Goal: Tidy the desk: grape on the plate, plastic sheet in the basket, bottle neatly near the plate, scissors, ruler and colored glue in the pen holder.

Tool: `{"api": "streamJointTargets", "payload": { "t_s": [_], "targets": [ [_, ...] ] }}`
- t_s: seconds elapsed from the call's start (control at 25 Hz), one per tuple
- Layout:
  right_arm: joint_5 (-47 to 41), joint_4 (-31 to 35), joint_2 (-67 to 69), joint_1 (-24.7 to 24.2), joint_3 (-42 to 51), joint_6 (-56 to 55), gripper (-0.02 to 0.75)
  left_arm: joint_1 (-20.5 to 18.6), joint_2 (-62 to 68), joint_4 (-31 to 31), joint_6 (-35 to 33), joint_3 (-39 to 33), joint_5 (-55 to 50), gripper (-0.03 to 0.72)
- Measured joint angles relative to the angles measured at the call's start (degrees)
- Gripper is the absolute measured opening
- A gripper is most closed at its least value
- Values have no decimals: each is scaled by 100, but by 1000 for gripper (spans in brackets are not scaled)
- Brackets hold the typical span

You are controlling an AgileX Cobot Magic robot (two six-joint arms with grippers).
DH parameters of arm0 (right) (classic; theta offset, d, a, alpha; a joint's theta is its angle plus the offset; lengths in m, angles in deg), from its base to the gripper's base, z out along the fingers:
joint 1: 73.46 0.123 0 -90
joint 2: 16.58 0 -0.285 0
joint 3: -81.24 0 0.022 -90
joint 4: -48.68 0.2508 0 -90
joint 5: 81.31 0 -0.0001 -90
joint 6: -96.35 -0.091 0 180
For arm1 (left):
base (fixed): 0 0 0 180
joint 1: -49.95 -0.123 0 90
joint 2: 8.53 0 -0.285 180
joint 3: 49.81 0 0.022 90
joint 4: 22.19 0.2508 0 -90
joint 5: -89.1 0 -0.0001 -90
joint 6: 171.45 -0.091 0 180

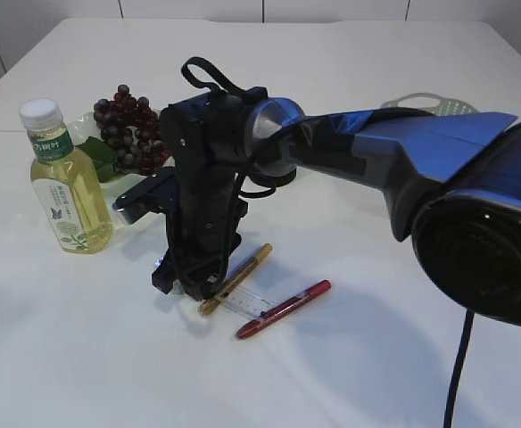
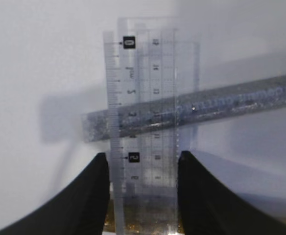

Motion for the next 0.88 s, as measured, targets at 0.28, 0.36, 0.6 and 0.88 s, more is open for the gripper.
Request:
{"api": "streamJointTargets", "payload": {
  "t_s": [0.28,0.36,0.6,0.88],
  "targets": [
    [-11,-24,0,0,0,0,302,0,0,-9,0,0,0,330],
    [-45,-24,0,0,0,0,302,0,0,-9,0,0,0,331],
    [-227,-37,0,0,-11,0,302,0,0,-9,0,0,0,331],
    [-291,-37,0,0,-257,-12,302,0,0,-9,0,0,0,330]
  ]
}}
